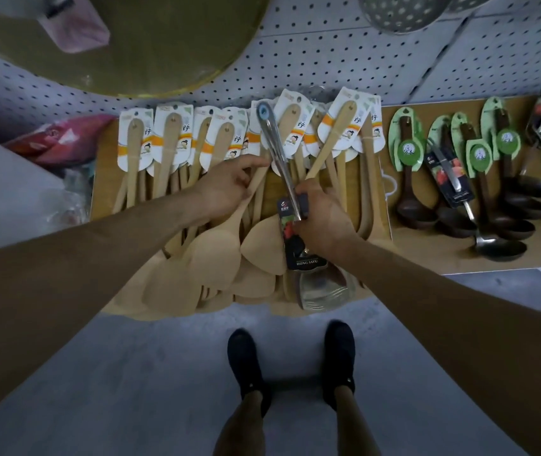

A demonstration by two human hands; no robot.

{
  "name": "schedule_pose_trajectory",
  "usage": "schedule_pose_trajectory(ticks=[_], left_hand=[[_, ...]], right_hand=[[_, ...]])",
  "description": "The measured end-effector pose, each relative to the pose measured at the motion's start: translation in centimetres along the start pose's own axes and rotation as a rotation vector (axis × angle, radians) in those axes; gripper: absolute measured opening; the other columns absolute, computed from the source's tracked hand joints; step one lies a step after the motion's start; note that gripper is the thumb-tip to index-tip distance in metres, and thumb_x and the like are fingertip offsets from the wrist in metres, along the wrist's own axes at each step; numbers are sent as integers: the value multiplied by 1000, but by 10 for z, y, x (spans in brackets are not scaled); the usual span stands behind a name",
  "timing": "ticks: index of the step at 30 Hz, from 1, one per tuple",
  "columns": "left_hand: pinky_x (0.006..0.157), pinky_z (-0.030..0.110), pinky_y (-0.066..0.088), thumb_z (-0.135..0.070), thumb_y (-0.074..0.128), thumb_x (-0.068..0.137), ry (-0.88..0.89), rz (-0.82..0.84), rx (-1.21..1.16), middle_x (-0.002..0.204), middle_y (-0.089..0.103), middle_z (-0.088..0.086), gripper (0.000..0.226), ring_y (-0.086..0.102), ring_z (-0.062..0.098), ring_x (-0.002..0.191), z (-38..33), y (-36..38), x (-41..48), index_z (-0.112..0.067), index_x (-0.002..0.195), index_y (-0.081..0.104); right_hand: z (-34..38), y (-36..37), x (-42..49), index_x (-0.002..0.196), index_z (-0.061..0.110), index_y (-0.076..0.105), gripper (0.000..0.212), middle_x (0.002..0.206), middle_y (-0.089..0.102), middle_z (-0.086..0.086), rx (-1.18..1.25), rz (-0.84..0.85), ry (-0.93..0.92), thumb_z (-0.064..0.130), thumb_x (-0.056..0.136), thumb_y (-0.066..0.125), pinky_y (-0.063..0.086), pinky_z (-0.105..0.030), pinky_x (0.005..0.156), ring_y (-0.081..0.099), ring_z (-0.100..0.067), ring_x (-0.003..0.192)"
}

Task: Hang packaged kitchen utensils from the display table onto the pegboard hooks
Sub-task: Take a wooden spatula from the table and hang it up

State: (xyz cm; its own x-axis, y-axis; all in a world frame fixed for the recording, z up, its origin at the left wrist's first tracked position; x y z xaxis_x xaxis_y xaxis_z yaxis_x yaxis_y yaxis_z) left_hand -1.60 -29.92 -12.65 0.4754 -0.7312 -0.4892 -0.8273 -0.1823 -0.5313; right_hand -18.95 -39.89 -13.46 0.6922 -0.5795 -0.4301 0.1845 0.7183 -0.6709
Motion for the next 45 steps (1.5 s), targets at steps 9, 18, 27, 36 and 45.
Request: schedule_pose_trajectory(ticks=[9,18,27,36,45], left_hand=[[67,15,50,16,56,98,2,98,-192,96,54,0,71,59,8,82,16,1,-72,-30,151,57],[93,44,59,18,61,95,31,163,-360,123,63,24,74,67,30,102,-24,12,-159,-26,153,56],[94,49,64,26,54,92,102,314,-422,121,62,-11,78,62,37,120,-109,31,-205,-33,141,67],[91,36,56,-5,73,99,289,327,-206,111,76,2,55,69,26,106,-213,68,-239,-51,129,70],[90,21,54,6,68,98,606,491,-124,113,65,-16,82,61,4,96,-404,145,-255,-53,152,51]], right_hand=[[19,-19,-41,149,51,39,99,106,67,4,401,35,-107,-8,82,82,62,-30,80,71,-8,93],[14,-49,-130,142,33,60,83,102,76,19,820,12,-31,-18,80,80,61,-19,68,77,-4,90],[-6,-121,-223,131,38,60,58,87,60,-7,872,-308,-44,-5,94,75,57,-27,58,67,-17,67],[-35,-202,-339,134,37,52,60,97,57,12,793,-489,0,-9,99,66,60,-32,56,66,-19,67],[-100,-322,-432,153,53,39,89,105,52,12,786,-749,-17,-15,100,60,58,-39,59,59,-37,78]])
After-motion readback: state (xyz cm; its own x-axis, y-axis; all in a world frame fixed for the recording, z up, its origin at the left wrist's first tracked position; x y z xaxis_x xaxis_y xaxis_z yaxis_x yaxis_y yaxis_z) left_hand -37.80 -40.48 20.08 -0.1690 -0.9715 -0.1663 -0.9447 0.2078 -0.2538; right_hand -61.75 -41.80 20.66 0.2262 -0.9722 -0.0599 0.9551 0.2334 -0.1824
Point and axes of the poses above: each hand's wrist, its own x-axis towards the middle knuckle, its own y-axis out of the palm, z = x × y, the point moved 9 cm from there along x, towards the middle knuckle
